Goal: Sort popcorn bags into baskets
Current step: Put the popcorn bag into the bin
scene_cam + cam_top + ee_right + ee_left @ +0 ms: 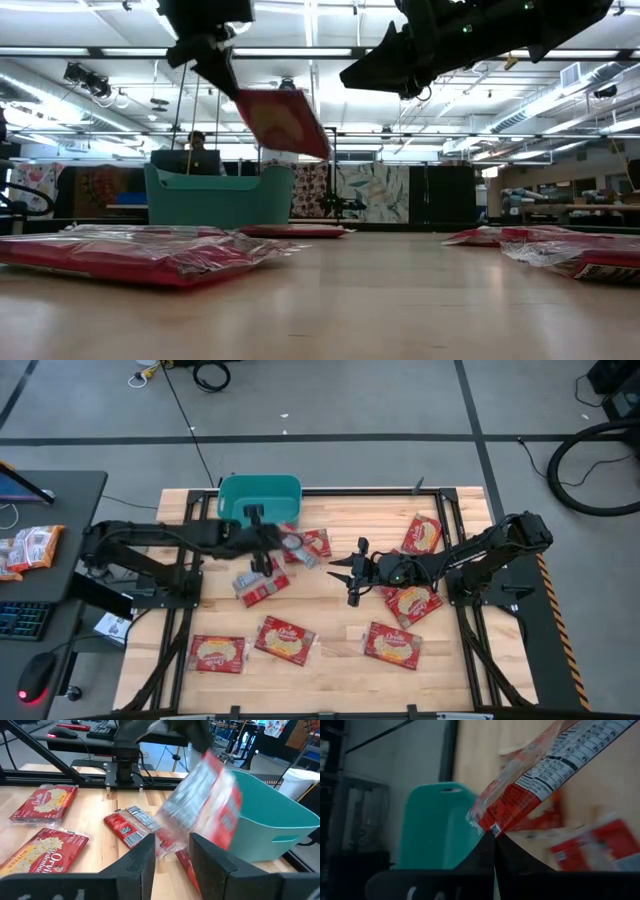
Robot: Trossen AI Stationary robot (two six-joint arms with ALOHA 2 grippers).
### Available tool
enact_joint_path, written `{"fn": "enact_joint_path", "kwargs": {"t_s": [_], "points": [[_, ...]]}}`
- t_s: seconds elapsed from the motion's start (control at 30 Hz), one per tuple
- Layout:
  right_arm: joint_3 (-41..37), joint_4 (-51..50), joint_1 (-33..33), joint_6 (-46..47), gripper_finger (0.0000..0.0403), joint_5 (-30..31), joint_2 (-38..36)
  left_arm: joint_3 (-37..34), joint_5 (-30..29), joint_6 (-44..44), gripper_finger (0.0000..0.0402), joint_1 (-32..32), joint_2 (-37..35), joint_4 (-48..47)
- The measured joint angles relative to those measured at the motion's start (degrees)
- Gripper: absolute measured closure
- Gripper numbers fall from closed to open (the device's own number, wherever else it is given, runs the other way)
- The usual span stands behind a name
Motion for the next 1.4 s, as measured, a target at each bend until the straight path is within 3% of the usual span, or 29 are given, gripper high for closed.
{"fn": "enact_joint_path", "kwargs": {"t_s": [0.37, 0.77, 1.07, 1.4], "points": [[0.0, -1.1, 1.8, 3.1, 0.0276, 0.0, 0.0, 5.6, -0.2, 12.4, 0.0401, 11.0, -0.8, -0.9], [0.0, -1.3, 3.2, 6.7, 0.0276, 0.6, 0.0, 6.1, -2.0, 22.4, 0.0401, 25.8, -0.8, 2.5], [0.0, -1.3, 3.2, 7.4, 0.0276, 1.9, 0.0, 5.8, 0.0, 18.6, 0.0401, 33.2, 4.0, 2.4], [0.0, -1.2, 3.2, 6.0, 0.0276, 1.9, 0.0, 5.8, -3.6, 10.3, 0.0401, 33.0, 11.7, 1.1]]}}
